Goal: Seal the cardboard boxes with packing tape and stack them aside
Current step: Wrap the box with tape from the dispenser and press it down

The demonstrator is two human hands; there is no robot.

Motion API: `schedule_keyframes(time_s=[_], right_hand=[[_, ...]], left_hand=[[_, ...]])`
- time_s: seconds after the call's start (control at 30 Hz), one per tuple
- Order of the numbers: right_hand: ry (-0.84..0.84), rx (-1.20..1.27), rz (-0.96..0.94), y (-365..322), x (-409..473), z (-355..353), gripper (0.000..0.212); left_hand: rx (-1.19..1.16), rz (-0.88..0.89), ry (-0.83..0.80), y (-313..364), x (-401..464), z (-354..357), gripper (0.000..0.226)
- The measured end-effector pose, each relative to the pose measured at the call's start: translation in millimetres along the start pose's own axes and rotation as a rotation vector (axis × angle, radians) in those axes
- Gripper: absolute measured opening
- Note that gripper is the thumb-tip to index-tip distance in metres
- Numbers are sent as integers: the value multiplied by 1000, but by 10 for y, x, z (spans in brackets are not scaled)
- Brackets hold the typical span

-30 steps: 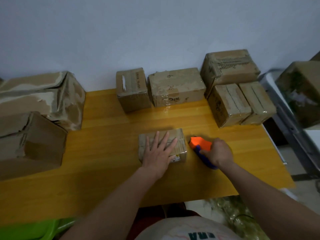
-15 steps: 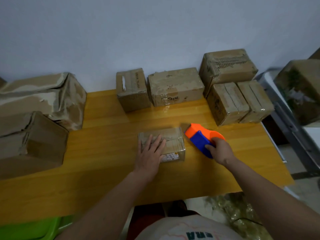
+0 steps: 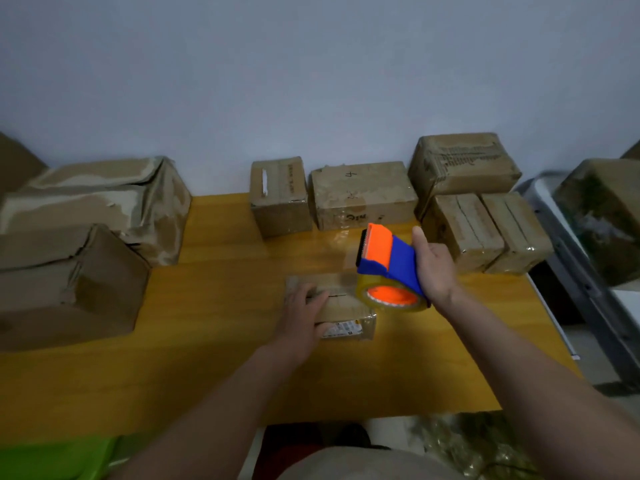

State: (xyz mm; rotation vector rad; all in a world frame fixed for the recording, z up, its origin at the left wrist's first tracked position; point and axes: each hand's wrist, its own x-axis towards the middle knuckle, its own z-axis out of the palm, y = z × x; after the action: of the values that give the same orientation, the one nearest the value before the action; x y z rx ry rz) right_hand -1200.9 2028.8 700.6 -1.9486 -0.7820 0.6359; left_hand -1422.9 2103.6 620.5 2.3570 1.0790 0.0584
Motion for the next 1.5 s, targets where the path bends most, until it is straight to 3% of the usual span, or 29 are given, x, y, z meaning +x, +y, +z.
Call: schedule_keyframes(time_s=[0.17, 0.23, 0.3, 0.4, 0.47, 0.53, 0.67, 0.77, 0.9, 1.1, 1.23, 1.5], right_hand=[[-77, -49, -26, -64, 36, 176, 55], [-84, -113, -17, -42, 50, 226, 55], [-88, -137, -21, -26, 65, 250, 55], [-108, -152, -42, -40, 73, 263, 56], [-121, -169, -56, -52, 82, 276, 57], [-131, -184, -63, -68, 82, 287, 56], [-154, -188, -65, -118, 73, 294, 57], [-193, -225, -81, -198, 58, 301, 58], [-266, -472, -184, -377, 97, 264, 60], [-238, -771, -296, -389, 174, 153, 69], [-290, -851, -317, -473, 178, 237, 71], [-297, -965, -338, -575, 182, 557, 79]], left_hand=[[-210, -58, 20, 35, 20, -129, 62], [-354, -175, 120, 99, 31, -216, 46], [-678, -400, 166, 191, 49, -342, 23], [-1395, -567, -3, 343, 71, -541, 41], [-1573, -612, -104, 379, 101, -644, 52], [-1649, -625, -142, 411, 108, -688, 49], [-1638, -570, -74, 423, 121, -691, 18], [-1559, -615, 85, 411, 166, -714, 1], [-1382, -683, 158, 350, 201, -688, 5], [-1252, -706, 260, 167, 105, -670, 11], [-1197, -744, 306, 62, 14, -618, 10], [-1033, -789, 551, -134, -22, -507, 19]])
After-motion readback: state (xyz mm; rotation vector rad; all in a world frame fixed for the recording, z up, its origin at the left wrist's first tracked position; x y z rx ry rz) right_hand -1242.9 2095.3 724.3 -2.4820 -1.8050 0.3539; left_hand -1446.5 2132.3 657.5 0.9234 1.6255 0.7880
